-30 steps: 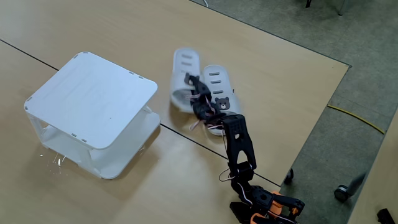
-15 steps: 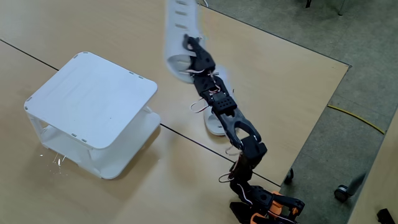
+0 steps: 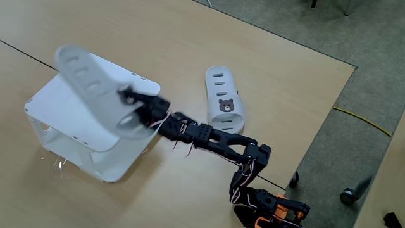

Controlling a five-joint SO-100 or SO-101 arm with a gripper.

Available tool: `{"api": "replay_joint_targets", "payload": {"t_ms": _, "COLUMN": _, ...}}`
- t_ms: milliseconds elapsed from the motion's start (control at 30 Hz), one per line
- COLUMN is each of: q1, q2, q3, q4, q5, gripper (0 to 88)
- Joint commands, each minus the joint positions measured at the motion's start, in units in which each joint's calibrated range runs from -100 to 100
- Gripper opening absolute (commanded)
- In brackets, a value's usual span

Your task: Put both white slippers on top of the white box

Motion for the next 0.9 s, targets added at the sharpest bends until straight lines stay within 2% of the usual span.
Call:
{"api": "replay_joint_targets", "payload": {"t_ms": 0, "q1": -4.5, "q2": 3.0, "q3": -7.9, "q4": 0.0, "q5": 0.4, "gripper": 0.8}}
{"api": "replay_joint_targets", "payload": {"t_ms": 500, "q1": -0.4, "q2": 34.8, "q3": -42.9, "q4": 0.0, "q5": 0.4, "gripper": 0.8}}
{"api": "replay_joint_targets", "payload": {"t_ms": 867, "q1": 3.1, "q2": 42.5, "q3": -49.0, "q4": 0.0, "q5": 0.4, "gripper": 0.8}}
